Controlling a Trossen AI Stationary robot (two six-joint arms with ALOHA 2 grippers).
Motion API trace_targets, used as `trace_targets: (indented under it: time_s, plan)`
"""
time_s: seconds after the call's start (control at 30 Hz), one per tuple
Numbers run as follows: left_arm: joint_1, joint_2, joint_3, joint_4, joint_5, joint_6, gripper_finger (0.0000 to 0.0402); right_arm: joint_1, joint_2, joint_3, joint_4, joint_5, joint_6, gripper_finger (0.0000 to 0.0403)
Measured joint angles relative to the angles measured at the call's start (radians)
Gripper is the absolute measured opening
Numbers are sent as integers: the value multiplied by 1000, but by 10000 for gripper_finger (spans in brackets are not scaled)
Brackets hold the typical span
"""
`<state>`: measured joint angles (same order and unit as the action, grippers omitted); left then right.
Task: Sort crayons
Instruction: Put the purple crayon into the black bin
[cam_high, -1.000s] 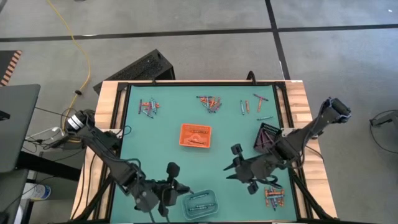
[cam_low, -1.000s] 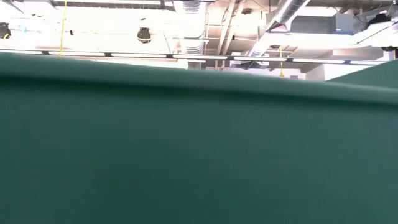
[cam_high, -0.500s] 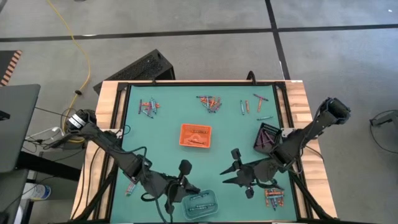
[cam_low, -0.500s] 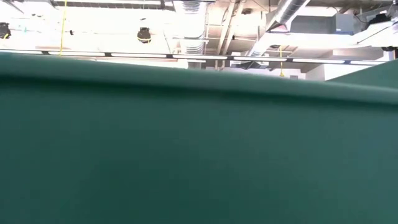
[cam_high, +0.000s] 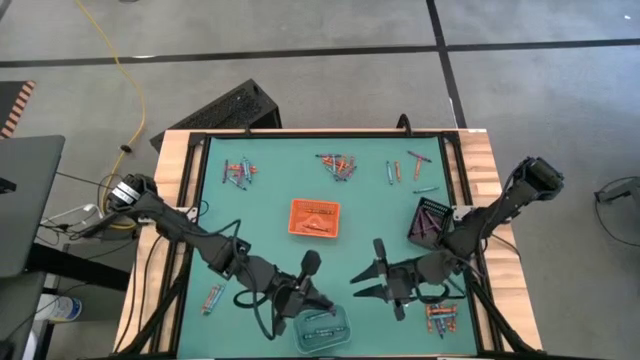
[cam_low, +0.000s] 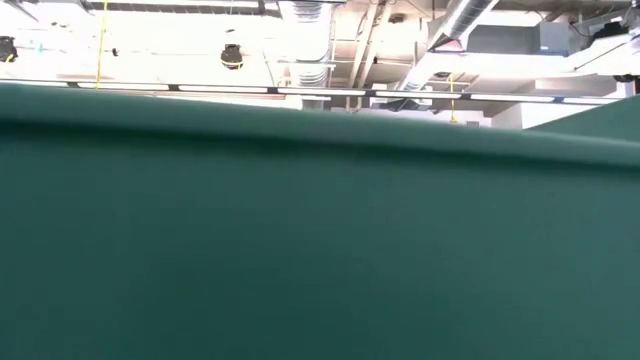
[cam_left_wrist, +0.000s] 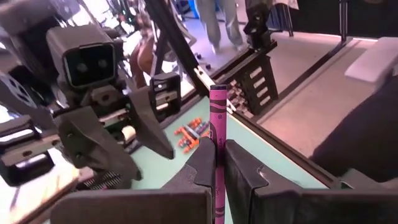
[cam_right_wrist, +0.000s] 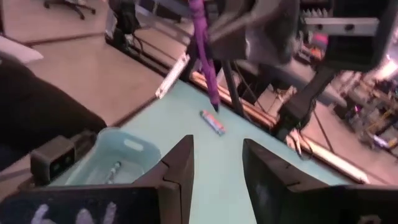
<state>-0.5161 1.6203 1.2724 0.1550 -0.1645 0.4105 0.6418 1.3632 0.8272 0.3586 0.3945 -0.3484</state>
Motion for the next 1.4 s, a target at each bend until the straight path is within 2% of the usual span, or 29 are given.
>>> trace_targets:
  time_s: [0.13,0.47,1.03,1.17,1.4]
  plan:
    - [10,0,0,21,3,29,0,-13,19,2,70,-10,-31,132]
    - [25,0,-1,21,-1,41,0,-38,163,1,324,6,-166,132]
    - [27,0,-1,18,-1,53,0,-49,269,111,330,0,-245,130]
    - [27,0,-1,5,-6,53,0,-44,287,136,336,5,-275,112]
    - [24,0,-1,-9,-19,56,0,-30,293,143,320,51,-288,53]
